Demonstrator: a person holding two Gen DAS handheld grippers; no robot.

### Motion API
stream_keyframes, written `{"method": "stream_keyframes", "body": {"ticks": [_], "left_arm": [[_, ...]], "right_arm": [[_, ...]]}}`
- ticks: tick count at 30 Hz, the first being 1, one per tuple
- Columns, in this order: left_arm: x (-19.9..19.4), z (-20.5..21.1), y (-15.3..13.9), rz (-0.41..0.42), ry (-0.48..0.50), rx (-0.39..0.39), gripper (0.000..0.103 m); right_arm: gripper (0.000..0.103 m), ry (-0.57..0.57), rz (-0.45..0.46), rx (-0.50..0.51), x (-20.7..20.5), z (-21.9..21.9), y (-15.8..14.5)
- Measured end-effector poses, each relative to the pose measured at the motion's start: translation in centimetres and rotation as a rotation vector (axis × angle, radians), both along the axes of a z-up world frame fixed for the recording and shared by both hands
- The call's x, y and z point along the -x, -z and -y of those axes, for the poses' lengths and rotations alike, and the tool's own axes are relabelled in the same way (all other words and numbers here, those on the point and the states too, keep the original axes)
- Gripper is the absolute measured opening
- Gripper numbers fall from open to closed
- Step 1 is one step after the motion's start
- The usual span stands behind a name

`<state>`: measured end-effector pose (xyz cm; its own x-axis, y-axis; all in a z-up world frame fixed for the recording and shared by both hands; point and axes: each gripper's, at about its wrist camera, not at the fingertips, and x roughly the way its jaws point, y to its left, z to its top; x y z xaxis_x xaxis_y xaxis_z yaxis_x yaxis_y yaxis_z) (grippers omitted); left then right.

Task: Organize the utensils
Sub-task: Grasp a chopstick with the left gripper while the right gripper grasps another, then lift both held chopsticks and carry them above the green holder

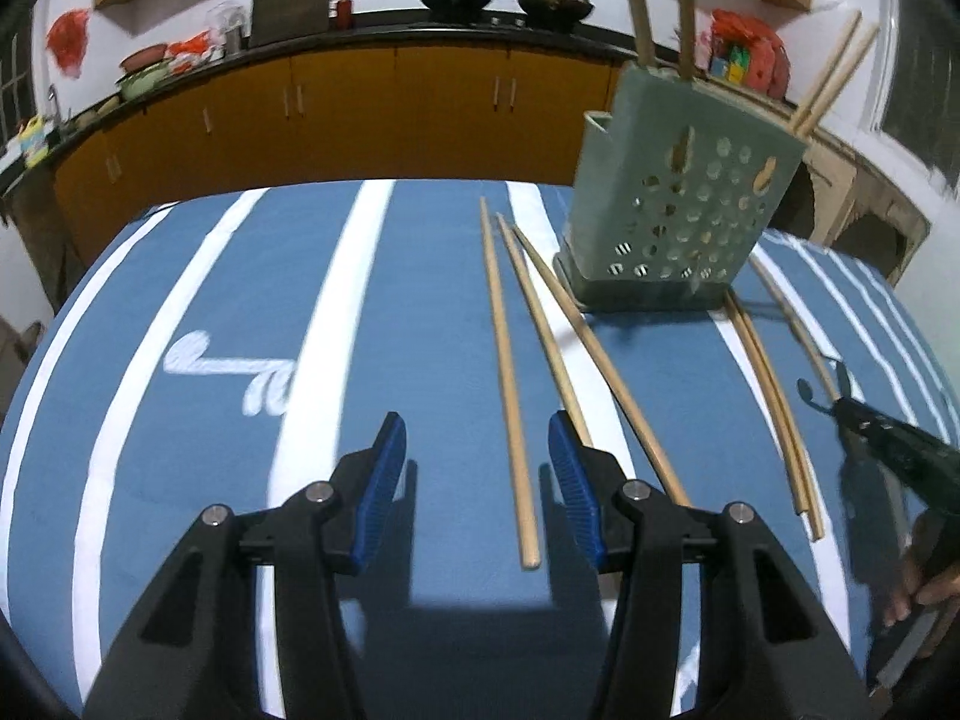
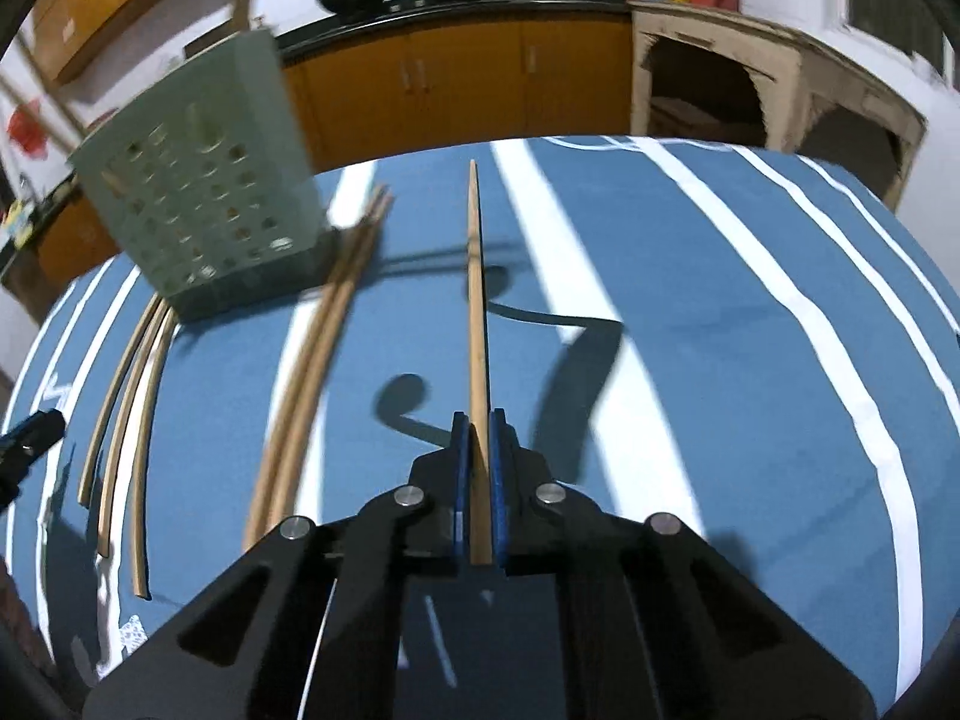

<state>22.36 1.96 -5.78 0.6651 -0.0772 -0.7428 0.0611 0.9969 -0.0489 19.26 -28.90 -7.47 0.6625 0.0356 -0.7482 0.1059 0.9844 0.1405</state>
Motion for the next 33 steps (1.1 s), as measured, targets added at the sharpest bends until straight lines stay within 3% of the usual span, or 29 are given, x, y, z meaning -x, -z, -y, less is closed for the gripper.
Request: {"method": "stream_keyframes", "body": {"ticks": [6, 10, 19, 33], "left_arm": [[-2.1, 1.3, 1.7, -0.045, 0.002, -0.05, 0.034], [-2.3, 1.2, 2.1, -0.051, -0.008, -0.055, 0.008], [0.9, -0.6, 2.1, -0.062, -0.021, -0.043, 0.009], [0.9, -0.9, 2.1, -0.057, -0.032, -0.031, 0.011]], "right_arm": [[0.007, -0.006, 0.0, 0.011, 0.0, -0.2, 0.0], [0.007, -0.019, -0.001, 0.015, -0.2, -0.5, 0.0], [0.007, -0.057, 0.0, 0.014, 1.1, -1.0, 0.0], [0.008, -0.055, -0.003, 0.033, 1.0, -1.1, 0.0]]}}
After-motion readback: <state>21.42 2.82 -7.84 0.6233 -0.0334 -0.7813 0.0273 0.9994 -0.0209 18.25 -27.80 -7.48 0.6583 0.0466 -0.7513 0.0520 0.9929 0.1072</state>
